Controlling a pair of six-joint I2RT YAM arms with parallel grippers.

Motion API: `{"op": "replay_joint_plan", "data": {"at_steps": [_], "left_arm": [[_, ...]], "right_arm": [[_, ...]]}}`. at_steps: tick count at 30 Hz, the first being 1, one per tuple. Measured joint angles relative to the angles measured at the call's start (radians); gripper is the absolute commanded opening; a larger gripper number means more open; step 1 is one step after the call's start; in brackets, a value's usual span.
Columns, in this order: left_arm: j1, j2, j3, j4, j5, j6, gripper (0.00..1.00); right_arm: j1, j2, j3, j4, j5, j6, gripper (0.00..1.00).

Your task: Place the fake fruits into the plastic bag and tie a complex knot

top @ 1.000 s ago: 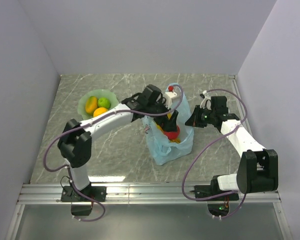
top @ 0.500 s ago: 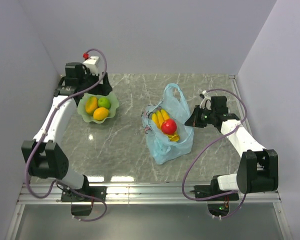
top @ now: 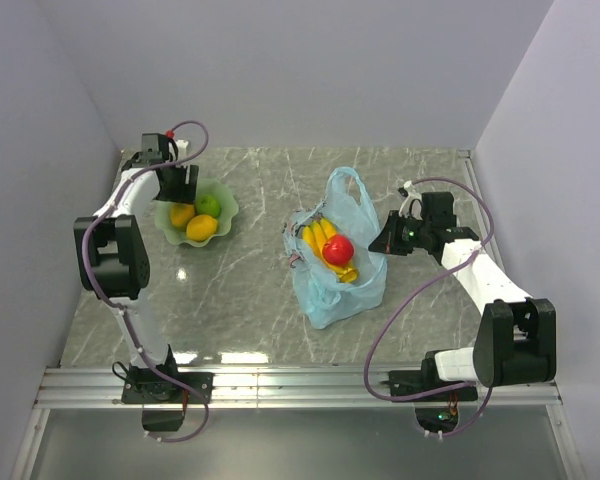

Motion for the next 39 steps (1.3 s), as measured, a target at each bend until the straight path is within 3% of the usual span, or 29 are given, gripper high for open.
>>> {"op": "replay_joint_plan", "data": {"at_steps": [11,14,18,21,25,30,34,39], "left_arm": [[0.000,0.092,0.005,-0.008,-0.026,0.034,0.78],[0.000,0.114,0.005,-0.010,-0.026,0.034,0.72],[0.000,0.114,0.008,-0.019,-0.026,0.029,0.49],[0.000,0.111,0.035,-0.051,-0.024,0.026,0.38],[0.000,0.058,0.098,-0.086,0.009,0.023,0.36],[-0.013,-0.127,0.124,-0.063,0.216,0.017,0.36],[-0.136,-0.322,0.059,0.063,0.377,-0.017,0.36],[-0.459,-0.417,-0.048,0.245,0.480,-0.103,0.34]], "right_arm": [[-0.010,0.002,-0.003,0.001,-0.003,0.000,0.00],[-0.013,0.007,-0.003,0.001,-0.005,0.000,0.00],[-0.016,0.010,-0.004,0.000,-0.008,-0.001,0.00],[-0.016,0.010,-0.004,0.001,-0.010,-0.001,0.00],[-0.016,0.010,-0.005,0.001,-0.016,0.000,0.00],[-0.016,0.010,-0.005,0.001,-0.020,0.004,0.00],[-0.016,0.010,-0.005,0.002,-0.019,0.013,0.00],[-0.021,0.015,-0.005,0.013,-0.020,0.032,0.00]]}}
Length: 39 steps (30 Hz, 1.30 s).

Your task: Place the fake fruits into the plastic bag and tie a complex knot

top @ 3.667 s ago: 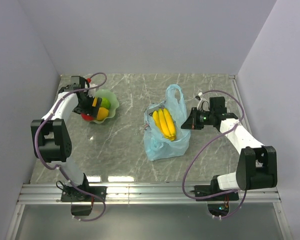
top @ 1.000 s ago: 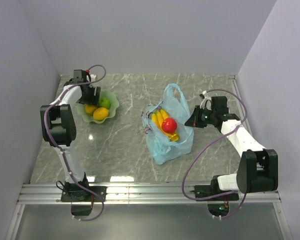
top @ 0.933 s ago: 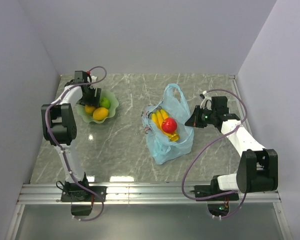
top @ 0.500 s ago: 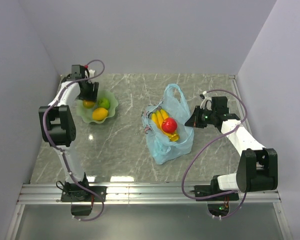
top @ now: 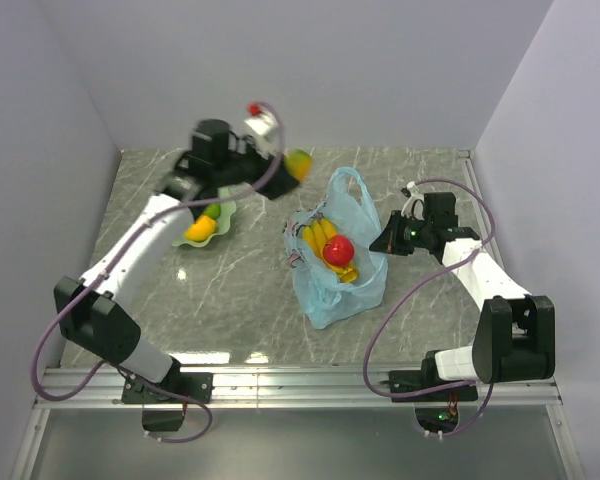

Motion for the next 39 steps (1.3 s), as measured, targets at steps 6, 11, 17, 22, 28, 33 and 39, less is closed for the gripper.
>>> {"op": "replay_joint_plan", "data": {"at_steps": [6,11,17,22,28,33,39], "left_arm": [[-0.281,0.092,-0.081,0.142,-0.008,-0.104,0.36],[-0.421,0.209,-0.131,0.230,-0.053,-0.145,0.35],[-0.504,0.306,-0.175,0.264,-0.041,-0.190,0.33],[-0.512,0.317,-0.236,0.227,0.027,-0.193,0.37],[-0.516,0.317,-0.243,0.071,0.064,-0.135,0.77],[-0.509,0.275,-0.243,-0.011,0.051,-0.101,0.99],[-0.420,0.134,-0.155,-0.055,0.063,-0.107,0.99]], "right_arm": [[-0.007,0.015,0.000,0.003,-0.014,0.018,0.00],[-0.017,0.015,0.000,0.008,-0.034,0.030,0.00],[-0.054,0.015,0.000,0.011,-0.069,0.053,0.00],[-0.090,0.015,0.000,0.010,-0.089,0.063,0.00],[-0.090,0.015,0.000,0.009,-0.116,0.062,0.00],[-0.090,0.007,-0.015,0.008,-0.123,0.047,0.00],[-0.083,-0.023,-0.063,-0.015,-0.148,0.022,0.00]]}}
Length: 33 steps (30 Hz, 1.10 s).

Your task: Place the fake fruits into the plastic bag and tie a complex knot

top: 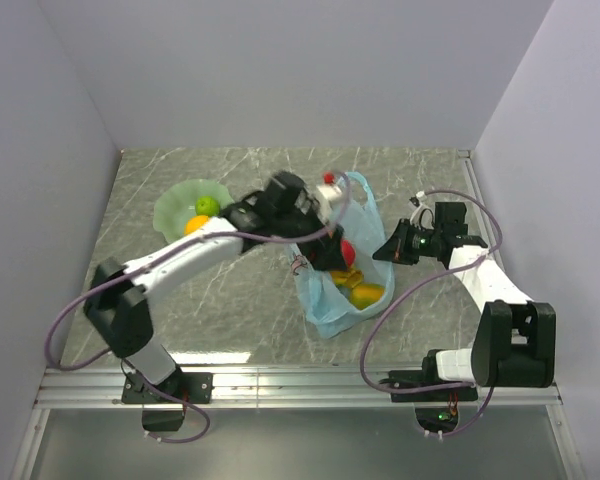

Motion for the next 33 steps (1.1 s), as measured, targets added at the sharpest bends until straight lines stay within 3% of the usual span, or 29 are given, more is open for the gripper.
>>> {"op": "replay_joint_plan", "data": {"at_steps": [5,9,15,21,26,33], "left_arm": [[0.224,-0.155,0.028,0.031,0.003,-0.026,0.99],[0.459,-0.232,0.005,0.022,-0.079,-0.029,0.99],[0.721,-0.188,-0.072,-0.064,-0.272,0.011,0.99],[0.796,0.010,-0.069,-0.160,-0.394,0.052,0.99],[0.827,0.121,-0.061,-0.179,-0.407,0.058,0.99],[0.828,0.254,0.141,-0.147,-0.387,0.059,0.99]], "right_arm": [[0.019,-0.044,-0.018,-0.018,-0.016,-0.008,0.00],[0.027,-0.085,-0.018,-0.021,-0.027,-0.010,0.00],[0.028,-0.111,-0.035,-0.029,-0.029,-0.023,0.00],[0.028,-0.109,-0.037,-0.033,-0.028,-0.028,0.00],[0.028,-0.109,-0.037,-0.033,-0.028,-0.031,0.00],[0.028,-0.106,-0.037,-0.033,-0.028,-0.032,0.00]]}}
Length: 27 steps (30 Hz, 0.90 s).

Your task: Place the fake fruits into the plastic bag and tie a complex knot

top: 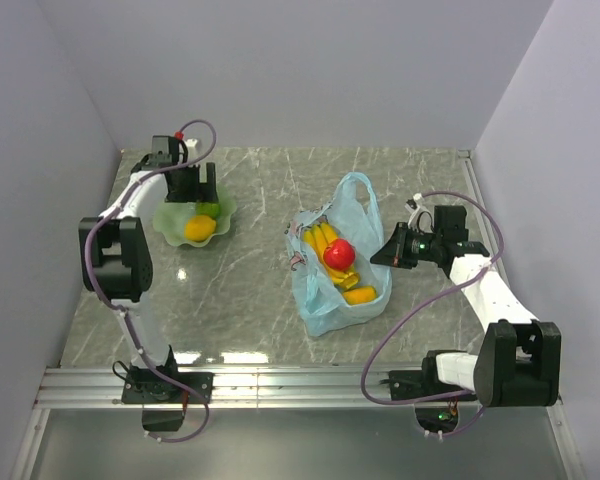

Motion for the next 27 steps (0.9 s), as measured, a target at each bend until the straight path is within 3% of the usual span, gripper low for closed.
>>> {"op": "replay_joint_plan", "data": {"at_steps": [9,12,21,27], "left_arm": [[-0.014,0.135,0.074,0.024,-0.004,-0.002,0.99],[-0.020,0.146,0.068,0.030,-0.023,-0.003,0.95],[-0.021,0.138,0.030,0.072,-0.037,0.023,0.56],[-0.021,0.071,0.031,0.050,-0.005,0.053,0.45]], "right_arm": [[0.000,0.026,0.000,0.000,0.002,0.000,0.00],[0.000,0.029,0.000,0.000,0.002,0.000,0.00],[0.000,0.037,0.003,0.000,0.002,0.000,0.00],[0.000,0.044,0.011,0.001,0.006,0.001,0.00]]}}
